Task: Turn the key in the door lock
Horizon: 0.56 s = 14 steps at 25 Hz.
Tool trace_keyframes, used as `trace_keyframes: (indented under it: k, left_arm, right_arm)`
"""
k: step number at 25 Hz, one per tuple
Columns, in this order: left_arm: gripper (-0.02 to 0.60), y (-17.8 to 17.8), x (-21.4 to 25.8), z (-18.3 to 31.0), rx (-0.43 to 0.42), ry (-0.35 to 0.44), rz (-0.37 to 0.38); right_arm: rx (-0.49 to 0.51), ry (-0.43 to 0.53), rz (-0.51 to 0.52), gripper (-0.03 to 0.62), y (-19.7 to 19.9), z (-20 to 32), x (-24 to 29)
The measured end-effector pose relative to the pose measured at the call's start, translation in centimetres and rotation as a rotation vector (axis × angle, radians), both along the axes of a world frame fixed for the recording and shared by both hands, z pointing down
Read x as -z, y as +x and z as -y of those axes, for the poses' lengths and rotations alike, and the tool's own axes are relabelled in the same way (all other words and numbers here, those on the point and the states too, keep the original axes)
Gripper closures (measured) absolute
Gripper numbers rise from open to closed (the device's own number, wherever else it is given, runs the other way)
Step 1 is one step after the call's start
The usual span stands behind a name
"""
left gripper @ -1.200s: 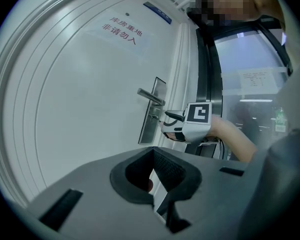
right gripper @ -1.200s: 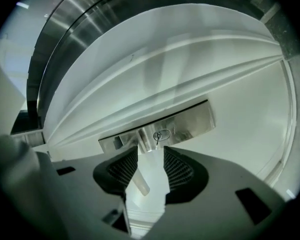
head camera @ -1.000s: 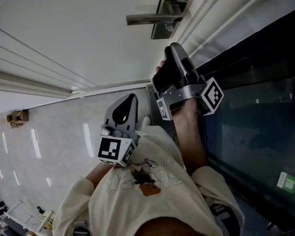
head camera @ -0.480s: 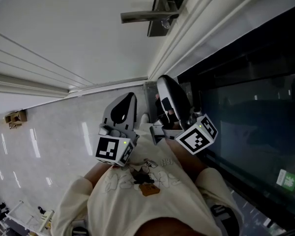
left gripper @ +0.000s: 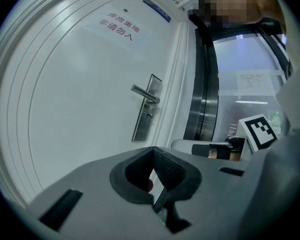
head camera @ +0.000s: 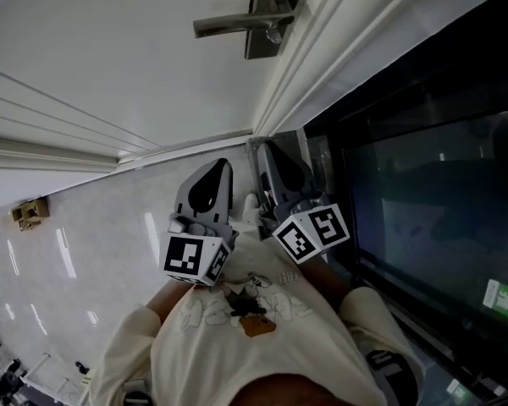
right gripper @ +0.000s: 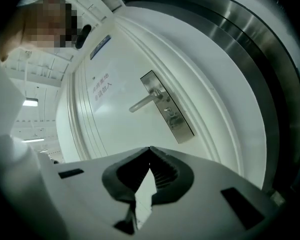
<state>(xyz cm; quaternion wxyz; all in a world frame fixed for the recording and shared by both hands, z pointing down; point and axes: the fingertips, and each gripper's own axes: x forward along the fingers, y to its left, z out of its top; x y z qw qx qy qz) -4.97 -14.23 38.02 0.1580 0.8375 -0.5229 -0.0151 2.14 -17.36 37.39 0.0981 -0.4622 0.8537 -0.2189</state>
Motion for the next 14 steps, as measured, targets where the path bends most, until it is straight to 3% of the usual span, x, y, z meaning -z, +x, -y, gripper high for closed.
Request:
trace_keyframes:
  k: [14]
  left_arm:
    - [0.575,-0.3,-1.0,-0.9,0.032,-0.04,-0.002]
  right_arm:
    - [0.041,-0.048,-0.079,0.586,-1.0,-1.6,-2.3]
